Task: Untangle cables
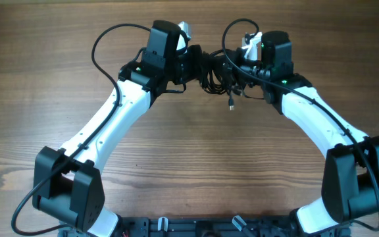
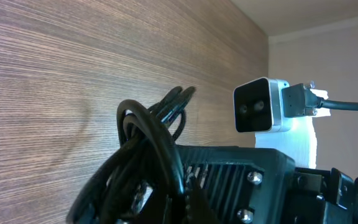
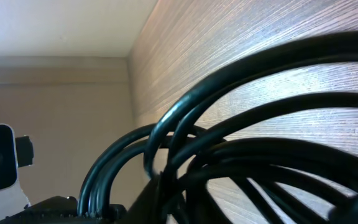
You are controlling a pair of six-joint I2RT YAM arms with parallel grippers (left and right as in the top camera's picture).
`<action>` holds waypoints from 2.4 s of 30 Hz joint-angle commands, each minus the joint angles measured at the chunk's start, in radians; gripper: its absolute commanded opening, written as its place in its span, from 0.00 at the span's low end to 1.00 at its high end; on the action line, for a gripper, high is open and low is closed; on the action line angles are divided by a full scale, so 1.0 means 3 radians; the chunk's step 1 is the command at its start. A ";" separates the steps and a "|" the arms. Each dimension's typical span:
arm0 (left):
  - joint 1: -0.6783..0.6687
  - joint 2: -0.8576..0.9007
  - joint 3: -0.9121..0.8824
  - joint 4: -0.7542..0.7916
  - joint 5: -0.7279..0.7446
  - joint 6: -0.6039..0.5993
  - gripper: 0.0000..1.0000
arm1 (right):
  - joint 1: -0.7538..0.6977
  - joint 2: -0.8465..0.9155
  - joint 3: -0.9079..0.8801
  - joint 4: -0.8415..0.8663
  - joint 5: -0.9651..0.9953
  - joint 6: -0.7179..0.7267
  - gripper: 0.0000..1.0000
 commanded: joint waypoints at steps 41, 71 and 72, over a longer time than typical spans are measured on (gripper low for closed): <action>-0.0009 -0.0028 0.0037 -0.0571 -0.0253 0.0085 0.04 | -0.2145 -0.0037 0.0045 -0.0468 -0.1330 -0.1026 0.04; -0.0010 -0.0028 0.0037 -0.0571 -0.0150 0.0081 0.04 | -0.0378 -0.0341 0.0098 -0.0655 0.0113 -0.0908 0.40; -0.0010 -0.0028 0.0037 -0.0570 -0.0139 0.0081 0.04 | -0.0336 -0.0327 0.0098 -0.0603 0.0113 -0.0896 0.40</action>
